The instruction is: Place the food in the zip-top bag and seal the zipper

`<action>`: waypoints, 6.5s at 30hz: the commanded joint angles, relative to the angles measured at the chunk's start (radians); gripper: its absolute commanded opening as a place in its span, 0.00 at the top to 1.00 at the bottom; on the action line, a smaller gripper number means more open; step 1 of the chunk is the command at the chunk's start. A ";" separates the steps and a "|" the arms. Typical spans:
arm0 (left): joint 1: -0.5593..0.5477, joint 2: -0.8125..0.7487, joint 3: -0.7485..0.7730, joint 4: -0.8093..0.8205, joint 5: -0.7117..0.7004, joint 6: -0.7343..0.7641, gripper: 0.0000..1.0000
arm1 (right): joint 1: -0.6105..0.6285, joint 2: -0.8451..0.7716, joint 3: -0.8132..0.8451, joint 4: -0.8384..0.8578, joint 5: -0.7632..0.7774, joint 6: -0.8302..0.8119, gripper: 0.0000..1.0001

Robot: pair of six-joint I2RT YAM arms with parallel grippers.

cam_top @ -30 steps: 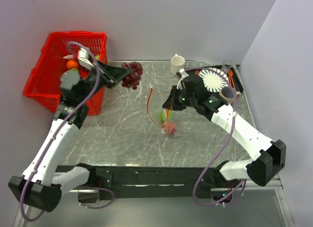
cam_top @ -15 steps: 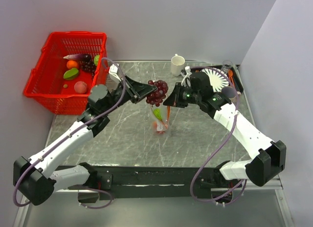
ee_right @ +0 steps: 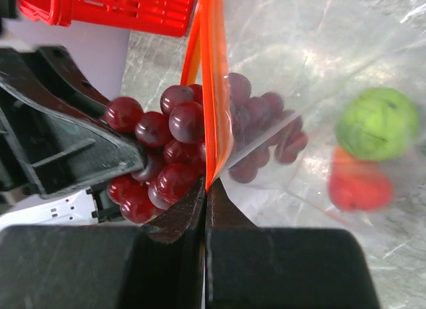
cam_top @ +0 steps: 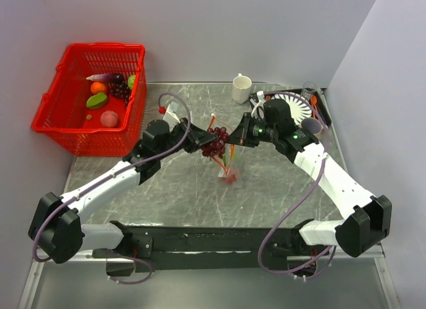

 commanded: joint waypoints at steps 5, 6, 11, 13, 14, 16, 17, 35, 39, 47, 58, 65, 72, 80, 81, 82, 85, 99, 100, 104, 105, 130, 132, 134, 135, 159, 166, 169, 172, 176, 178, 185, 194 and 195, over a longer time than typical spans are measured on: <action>-0.047 0.066 0.274 -0.338 -0.158 0.213 0.98 | 0.005 -0.054 -0.003 0.026 0.027 -0.038 1.00; -0.057 0.080 0.310 -0.393 -0.191 0.235 0.98 | 0.005 -0.048 0.000 0.015 0.035 -0.046 1.00; -0.104 0.190 0.495 -0.665 -0.349 0.348 0.98 | 0.014 -0.047 0.023 -0.009 0.082 -0.070 1.00; -0.105 0.215 0.518 -0.683 -0.349 0.352 0.99 | 0.019 -0.044 0.032 -0.020 0.094 -0.078 1.00; -0.111 0.236 0.525 -0.685 -0.350 0.352 0.99 | 0.022 -0.043 0.034 -0.022 0.094 -0.081 1.00; -0.125 0.257 0.566 -0.712 -0.384 0.355 0.99 | 0.028 -0.038 0.032 -0.020 0.101 -0.075 1.00; -0.148 0.288 0.590 -0.737 -0.410 0.359 0.99 | 0.039 -0.038 0.031 -0.019 0.108 -0.072 1.00; -0.216 0.344 0.620 -0.661 -0.504 0.348 0.36 | 0.062 -0.070 0.005 -0.006 0.196 -0.048 1.00; -0.214 0.305 0.653 -0.671 -0.464 0.387 0.18 | 0.062 -0.061 -0.010 -0.002 0.217 -0.034 1.00; -0.209 0.232 0.755 -0.823 -0.478 0.436 0.36 | 0.060 -0.055 -0.026 0.014 0.219 -0.023 1.00; -0.165 0.138 0.499 -0.835 -0.493 0.393 0.33 | 0.062 -0.049 -0.004 0.021 0.203 -0.009 1.00; -0.165 0.173 0.401 -0.795 -0.462 0.361 0.44 | 0.062 -0.041 -0.009 0.044 0.174 0.005 1.00; -0.165 0.182 0.503 -0.864 -0.493 0.411 0.99 | 0.062 -0.043 -0.017 0.026 0.173 -0.018 1.00; -0.165 0.215 0.879 -1.030 -0.436 0.506 0.99 | 0.062 -0.028 -0.099 0.037 0.173 -0.029 1.00; -0.162 0.215 0.884 -1.032 -0.432 0.511 0.99 | 0.060 -0.031 -0.096 0.034 0.177 -0.040 1.00; -0.159 0.213 0.879 -1.021 -0.420 0.517 0.99 | 0.060 -0.029 -0.072 0.005 0.212 -0.049 1.00; -0.131 0.196 0.769 -0.993 -0.394 0.505 0.99 | 0.062 -0.034 0.004 -0.055 0.275 -0.090 1.00; -0.047 0.202 0.718 -0.922 -0.248 0.522 0.61 | 0.060 -0.018 0.066 -0.071 0.243 -0.107 1.00; -0.038 0.201 0.674 -0.898 -0.228 0.510 0.34 | 0.062 -0.015 0.042 -0.053 0.237 -0.103 1.00; -0.016 0.170 0.669 -0.898 -0.235 0.513 0.10 | 0.060 0.012 0.006 -0.020 0.200 -0.078 1.00; -0.012 0.164 0.684 -0.919 -0.249 0.529 0.09 | 0.062 0.014 0.000 -0.013 0.196 -0.075 1.00; 0.883 0.392 1.042 -1.088 -0.254 0.744 0.01 | 0.062 0.081 -0.012 0.066 0.142 -0.101 1.00; 0.903 0.480 1.074 -1.095 -0.228 0.735 0.01 | 0.062 0.083 -0.007 0.061 0.151 -0.107 1.00; 0.903 0.552 1.082 -1.075 -0.235 0.734 0.01 | 0.060 0.083 -0.001 0.058 0.160 -0.115 1.00; 0.903 0.572 1.086 -1.064 -0.245 0.732 0.01 | 0.059 0.083 0.002 0.055 0.162 -0.117 1.00; 0.906 0.989 1.092 -0.857 -0.331 0.724 0.14 | 0.054 0.058 -0.021 0.058 0.194 -0.109 1.00; 0.910 1.046 1.124 -0.890 -0.361 0.743 0.31 | 0.049 0.058 -0.020 0.054 0.199 -0.107 1.00; 0.915 1.014 1.146 -0.935 -0.358 0.720 0.64 | 0.049 0.057 -0.017 0.046 0.197 -0.109 1.00; 0.916 0.875 1.039 -0.854 -0.340 0.692 0.66 | 0.048 0.052 -0.012 0.040 0.202 -0.112 1.00; 0.915 0.694 0.884 -0.791 -0.274 0.648 0.66 | 0.046 0.049 -0.015 0.044 0.196 -0.107 1.00; 0.916 0.612 0.849 -0.786 -0.233 0.629 0.66 | 0.046 0.049 -0.015 0.043 0.191 -0.107 1.00; 0.915 0.378 0.802 -0.762 -0.098 0.582 0.64 | 0.046 0.054 -0.018 0.049 0.173 -0.104 1.00; 0.747 0.059 0.595 -0.596 0.239 0.436 0.61 | 0.046 0.066 -0.004 0.038 0.147 -0.100 1.00; 0.711 0.038 0.565 -0.584 0.234 0.424 0.60 | 0.048 0.068 0.002 0.034 0.141 -0.101 1.00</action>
